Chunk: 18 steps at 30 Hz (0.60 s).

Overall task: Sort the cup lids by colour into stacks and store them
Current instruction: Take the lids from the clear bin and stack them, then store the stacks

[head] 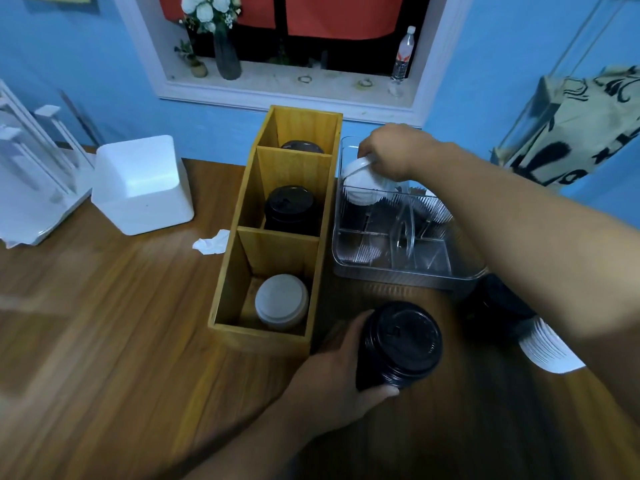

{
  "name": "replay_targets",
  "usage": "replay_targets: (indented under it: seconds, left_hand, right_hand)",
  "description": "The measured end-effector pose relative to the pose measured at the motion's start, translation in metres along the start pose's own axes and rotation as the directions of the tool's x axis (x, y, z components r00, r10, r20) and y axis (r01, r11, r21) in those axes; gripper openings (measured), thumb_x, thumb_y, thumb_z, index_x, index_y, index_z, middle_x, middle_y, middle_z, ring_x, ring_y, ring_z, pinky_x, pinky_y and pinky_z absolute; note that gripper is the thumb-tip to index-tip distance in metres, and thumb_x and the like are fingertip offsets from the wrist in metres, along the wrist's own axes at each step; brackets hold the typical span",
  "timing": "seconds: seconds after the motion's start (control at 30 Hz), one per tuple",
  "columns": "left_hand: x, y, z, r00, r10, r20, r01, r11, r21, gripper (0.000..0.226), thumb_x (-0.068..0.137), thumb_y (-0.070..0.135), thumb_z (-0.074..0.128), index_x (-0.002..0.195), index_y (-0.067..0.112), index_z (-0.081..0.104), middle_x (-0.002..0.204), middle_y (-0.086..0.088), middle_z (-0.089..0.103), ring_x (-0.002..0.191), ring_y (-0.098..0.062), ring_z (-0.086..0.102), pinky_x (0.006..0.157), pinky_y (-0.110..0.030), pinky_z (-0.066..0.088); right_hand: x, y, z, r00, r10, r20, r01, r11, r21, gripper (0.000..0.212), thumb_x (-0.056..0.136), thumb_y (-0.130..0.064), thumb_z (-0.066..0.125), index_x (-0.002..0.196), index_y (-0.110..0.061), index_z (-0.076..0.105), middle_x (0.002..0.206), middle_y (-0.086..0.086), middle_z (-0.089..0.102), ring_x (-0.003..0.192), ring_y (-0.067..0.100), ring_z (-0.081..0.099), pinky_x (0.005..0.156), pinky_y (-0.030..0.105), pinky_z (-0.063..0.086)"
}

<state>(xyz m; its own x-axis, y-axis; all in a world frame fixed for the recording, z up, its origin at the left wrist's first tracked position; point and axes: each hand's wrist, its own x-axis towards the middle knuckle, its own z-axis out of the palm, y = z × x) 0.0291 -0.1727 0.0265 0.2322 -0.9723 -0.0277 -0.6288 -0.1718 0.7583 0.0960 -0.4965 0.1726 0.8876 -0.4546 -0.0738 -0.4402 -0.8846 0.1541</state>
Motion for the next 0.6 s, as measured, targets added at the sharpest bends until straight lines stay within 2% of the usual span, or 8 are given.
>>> replay_targets:
  seconds: [0.1, 0.23, 0.3, 0.4, 0.5, 0.57, 0.6]
  left_hand:
    - [0.000, -0.001, 0.001, 1.000, -0.009, -0.004, 0.009, 1.000, -0.006, 0.106, 0.080, 0.064, 0.072, 0.154, 0.047, -0.002, 0.157, 0.017, 0.028, 0.136, -0.003, 0.041, 0.106, -0.017, 0.037]
    - [0.001, -0.001, 0.000, 1.000, -0.013, -0.007, 0.013, 1.000, -0.007, 0.103, 0.080, 0.063, 0.073, 0.148, 0.057, -0.005, 0.157, 0.021, 0.025, 0.137, 0.000, 0.038, 0.103, -0.014, 0.035]
    - [0.001, -0.001, 0.000, 1.000, -0.018, -0.010, 0.018, 1.000, -0.003, 0.103, 0.080, 0.063, 0.073, 0.147, 0.060, -0.006, 0.157, 0.023, 0.023, 0.139, 0.003, 0.032, 0.104, -0.011, 0.029]
    - [0.000, -0.003, 0.002, 1.000, -0.017, -0.023, 0.018, 1.000, 0.018, 0.105, 0.080, 0.061, 0.074, 0.153, 0.049, -0.001, 0.156, 0.023, 0.024, 0.139, 0.008, 0.024, 0.103, -0.005, 0.021]
    - [0.000, -0.002, 0.002, 0.999, -0.012, -0.034, 0.012, 1.000, 0.009, 0.104, 0.080, 0.057, 0.077, 0.149, 0.053, -0.002, 0.151, 0.028, 0.026, 0.129, 0.023, 0.018, 0.098, 0.003, 0.016]
    - [0.000, -0.002, 0.003, 0.999, -0.005, -0.052, 0.006, 1.000, 0.010, 0.104, 0.081, 0.053, 0.077, 0.147, 0.053, -0.003, 0.147, 0.029, 0.025, 0.127, 0.027, 0.017, 0.095, 0.007, 0.018]
    - [-0.001, -0.001, 0.003, 0.998, -0.014, -0.062, 0.015, 1.000, 0.015, 0.105, 0.081, 0.054, 0.077, 0.149, 0.052, -0.003, 0.150, 0.027, 0.025, 0.131, 0.022, 0.023, 0.100, 0.003, 0.020]
  right_hand:
    - [-0.012, 0.006, 0.001, 0.985, 0.026, -0.168, -0.034, 0.998, -0.046, 0.032, 0.087, 0.003, 0.053, 0.112, -0.013, 0.065, 0.111, 0.014, 0.060, 0.101, 0.040, 0.059, 0.070, 0.040, 0.044]
    - [-0.037, 0.008, -0.015, 0.916, 0.038, -0.399, -0.064, 0.997, -0.052, 0.024, 0.088, 0.005, 0.051, 0.109, -0.003, 0.059, 0.109, 0.020, 0.057, 0.087, 0.047, 0.059, 0.063, 0.046, 0.046]
    - [-0.057, 0.008, -0.022, 0.862, 0.066, -0.503, -0.076, 0.997, 0.002, 0.022, 0.087, 0.003, 0.050, 0.106, -0.004, 0.059, 0.108, 0.019, 0.058, 0.084, 0.046, 0.058, 0.063, 0.047, 0.046]
    - [-0.114, 0.002, -0.016, 0.757, 0.151, -0.635, -0.062, 0.985, 0.161, 0.022, 0.082, -0.002, 0.052, 0.100, -0.010, 0.062, 0.106, 0.012, 0.060, 0.083, 0.042, 0.059, 0.066, 0.048, 0.049]
    - [-0.203, -0.018, 0.017, 0.719, 0.241, -0.652, -0.018, 0.944, 0.329, 0.023, 0.081, -0.008, 0.053, 0.100, -0.011, 0.066, 0.108, 0.008, 0.064, 0.091, 0.030, 0.063, 0.072, 0.040, 0.052]
    - [-0.261, -0.036, 0.050, 0.747, 0.249, -0.616, 0.015, 0.921, 0.390, 0.024, 0.082, -0.012, 0.051, 0.099, -0.007, 0.067, 0.111, 0.009, 0.066, 0.099, 0.027, 0.064, 0.079, 0.037, 0.053]
    - [-0.284, -0.041, 0.068, 0.772, 0.252, -0.583, 0.009, 0.914, 0.406, 0.023, 0.083, -0.012, 0.053, 0.099, -0.005, 0.067, 0.113, 0.009, 0.066, 0.101, 0.027, 0.064, 0.081, 0.037, 0.054]
